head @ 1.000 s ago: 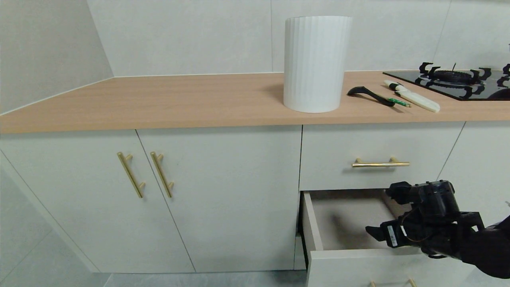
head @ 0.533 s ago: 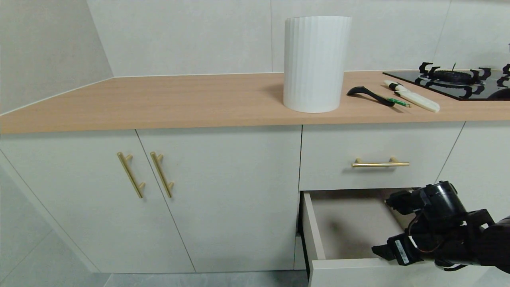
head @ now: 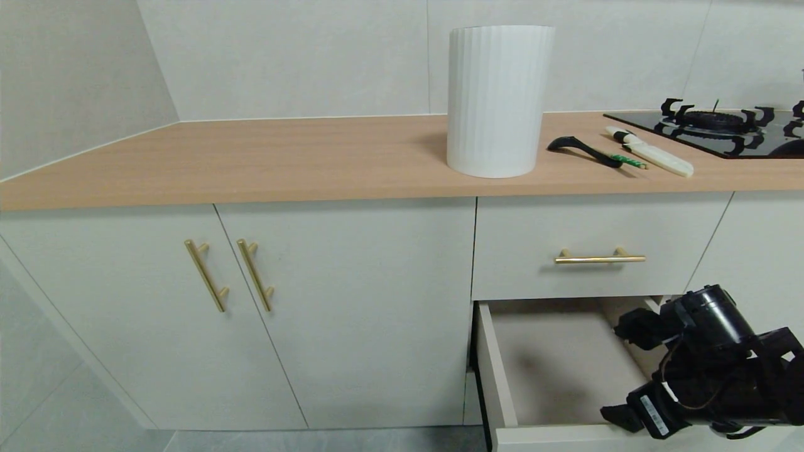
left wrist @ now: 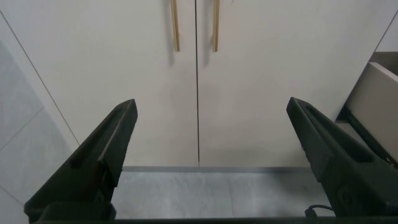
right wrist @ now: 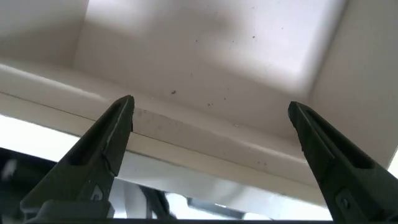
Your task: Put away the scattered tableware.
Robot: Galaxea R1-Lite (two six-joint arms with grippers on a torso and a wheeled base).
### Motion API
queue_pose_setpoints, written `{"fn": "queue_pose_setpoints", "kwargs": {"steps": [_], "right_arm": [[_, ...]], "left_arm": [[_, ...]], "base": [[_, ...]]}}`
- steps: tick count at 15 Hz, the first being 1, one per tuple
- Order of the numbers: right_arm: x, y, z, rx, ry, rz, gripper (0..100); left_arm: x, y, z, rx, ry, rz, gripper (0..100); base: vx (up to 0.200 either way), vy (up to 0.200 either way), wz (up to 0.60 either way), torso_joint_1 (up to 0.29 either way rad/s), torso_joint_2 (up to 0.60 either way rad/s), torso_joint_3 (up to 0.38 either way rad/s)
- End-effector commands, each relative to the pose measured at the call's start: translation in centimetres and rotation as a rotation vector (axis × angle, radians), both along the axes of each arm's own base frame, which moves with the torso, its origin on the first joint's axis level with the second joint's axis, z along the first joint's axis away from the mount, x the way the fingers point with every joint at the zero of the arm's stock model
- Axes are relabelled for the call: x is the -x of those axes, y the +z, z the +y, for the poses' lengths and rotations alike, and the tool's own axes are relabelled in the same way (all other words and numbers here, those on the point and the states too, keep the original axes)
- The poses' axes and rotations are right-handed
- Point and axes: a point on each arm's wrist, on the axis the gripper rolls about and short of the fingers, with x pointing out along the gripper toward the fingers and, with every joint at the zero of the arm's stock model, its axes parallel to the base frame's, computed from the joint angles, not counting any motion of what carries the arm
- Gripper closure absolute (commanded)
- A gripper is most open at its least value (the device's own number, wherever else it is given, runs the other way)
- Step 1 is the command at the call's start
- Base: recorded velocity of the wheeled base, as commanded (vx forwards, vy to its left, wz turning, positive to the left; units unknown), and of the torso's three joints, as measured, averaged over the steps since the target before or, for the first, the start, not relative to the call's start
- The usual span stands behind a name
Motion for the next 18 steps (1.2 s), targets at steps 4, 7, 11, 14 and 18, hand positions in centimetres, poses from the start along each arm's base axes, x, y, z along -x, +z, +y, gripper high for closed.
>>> {"fn": "queue_pose_setpoints", "kwargs": {"steps": [4, 7, 11, 14, 18], "right_arm": [[2.0, 1.1, 0.8, 0.027, 0.085, 0.035, 0], [3.6, 1.2, 1.3, 0.073, 0.147, 0.108, 0], [4.5, 1.1, 1.6, 0.107, 0.194, 0.156, 0], [4.2, 1.2, 1.7, 0.120, 0.180, 0.142, 0], [2.8, 2.5, 1.8, 0.057, 0.089, 0.051, 0]], "left_arm": [[0.0, 0.0, 0.0, 0.000, 0.001, 0.001, 0], [0.0, 0.0, 0.0, 0.000, 0.001, 0.003, 0], [0.0, 0.0, 0.0, 0.000, 0.001, 0.000, 0], [0.0, 0.0, 0.0, 0.000, 0.001, 0.001, 0], [0.0, 0.0, 0.0, 0.000, 0.001, 0.000, 0]], "base": [[0.000, 0.000, 0.00, 0.000, 0.00, 0.000], [0.000, 0.000, 0.00, 0.000, 0.00, 0.000], [0.000, 0.000, 0.00, 0.000, 0.00, 0.000], [0.000, 0.000, 0.00, 0.000, 0.00, 0.000], [0.000, 0.000, 0.00, 0.000, 0.00, 0.000]]}}
